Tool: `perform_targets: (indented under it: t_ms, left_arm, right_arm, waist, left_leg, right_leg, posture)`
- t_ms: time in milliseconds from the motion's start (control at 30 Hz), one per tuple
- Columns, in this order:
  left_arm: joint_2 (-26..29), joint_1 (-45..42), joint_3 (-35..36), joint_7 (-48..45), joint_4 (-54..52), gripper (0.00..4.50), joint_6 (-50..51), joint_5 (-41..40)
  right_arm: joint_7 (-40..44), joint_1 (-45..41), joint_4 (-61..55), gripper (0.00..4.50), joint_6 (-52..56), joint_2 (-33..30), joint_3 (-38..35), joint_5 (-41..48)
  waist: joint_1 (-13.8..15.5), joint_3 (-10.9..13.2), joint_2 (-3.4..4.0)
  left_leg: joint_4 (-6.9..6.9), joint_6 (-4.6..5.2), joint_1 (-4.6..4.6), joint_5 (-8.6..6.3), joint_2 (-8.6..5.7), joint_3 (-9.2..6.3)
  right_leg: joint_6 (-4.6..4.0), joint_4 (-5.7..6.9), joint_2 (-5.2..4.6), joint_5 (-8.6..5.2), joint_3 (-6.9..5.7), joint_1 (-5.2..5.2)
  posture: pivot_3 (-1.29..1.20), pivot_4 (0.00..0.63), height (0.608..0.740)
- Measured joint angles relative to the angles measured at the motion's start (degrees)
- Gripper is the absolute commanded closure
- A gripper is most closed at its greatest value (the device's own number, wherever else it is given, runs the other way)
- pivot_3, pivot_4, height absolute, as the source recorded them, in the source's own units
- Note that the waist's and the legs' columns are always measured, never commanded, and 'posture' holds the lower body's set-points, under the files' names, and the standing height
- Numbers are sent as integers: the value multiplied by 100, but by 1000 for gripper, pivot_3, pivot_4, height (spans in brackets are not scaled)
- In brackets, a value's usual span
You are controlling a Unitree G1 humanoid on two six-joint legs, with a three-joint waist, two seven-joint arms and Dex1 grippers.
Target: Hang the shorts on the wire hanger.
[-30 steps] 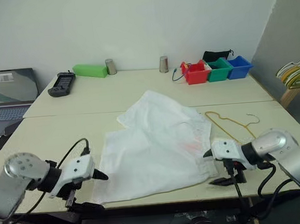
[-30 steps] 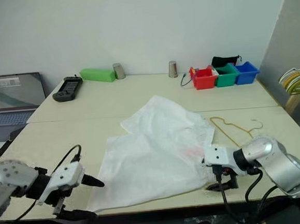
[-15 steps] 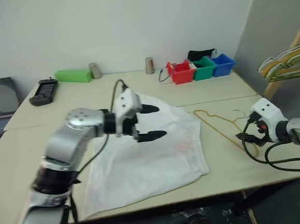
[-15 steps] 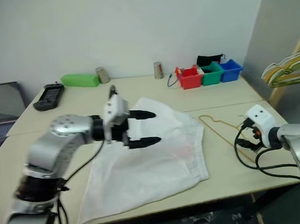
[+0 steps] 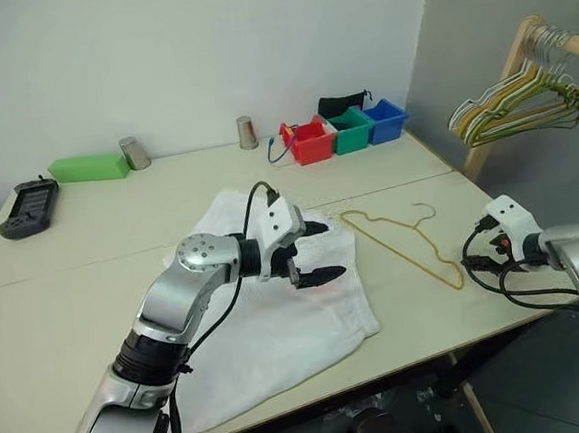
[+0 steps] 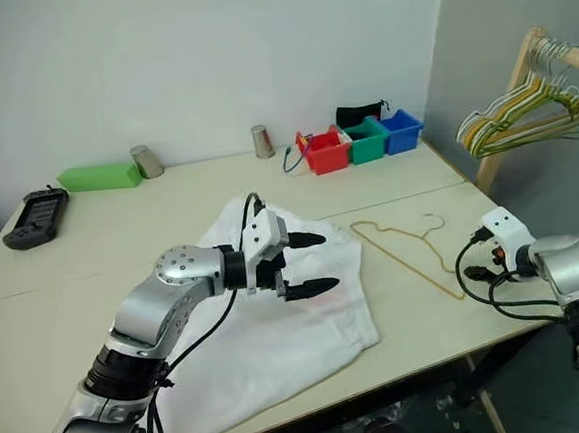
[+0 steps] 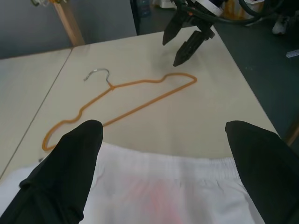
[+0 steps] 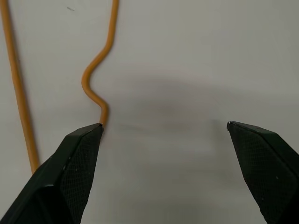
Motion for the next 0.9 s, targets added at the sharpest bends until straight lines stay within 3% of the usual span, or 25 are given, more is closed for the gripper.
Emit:
perform_targets:
  t_ms: [367, 467, 900]
  left_arm:
    - [44, 270, 53, 310, -154, 17, 74, 63]
    - [51, 269, 80, 350, -157, 0, 75, 75]
    - [290, 316, 124, 310, -326, 0, 159, 66]
  right_arm:
    - [364, -456, 1060, 0, -472, 302, 436, -106]
    - [418, -504, 1225, 506, -624, 314, 470, -190]
    - [936, -224, 923, 3593, -461, 102, 476, -202]
  waist:
    - [205, 7, 9]
    - [271, 7, 9]
    - [455, 6, 8]
  left_leg:
    - [1, 10, 50, -8, -4, -5]
    - [0, 10, 66, -8, -5, -4]
    - [-1, 7, 96, -10, -4, -4]
  right_leg:
    - [9, -16, -1, -6, 0, 66]
    - [9, -17, -1, -7, 0, 80]
    - [10, -23, -1, -9, -1, 110]
  posture:
    - [-135, 18, 740]
    - [-128, 18, 740]
    - [-126, 6, 740]
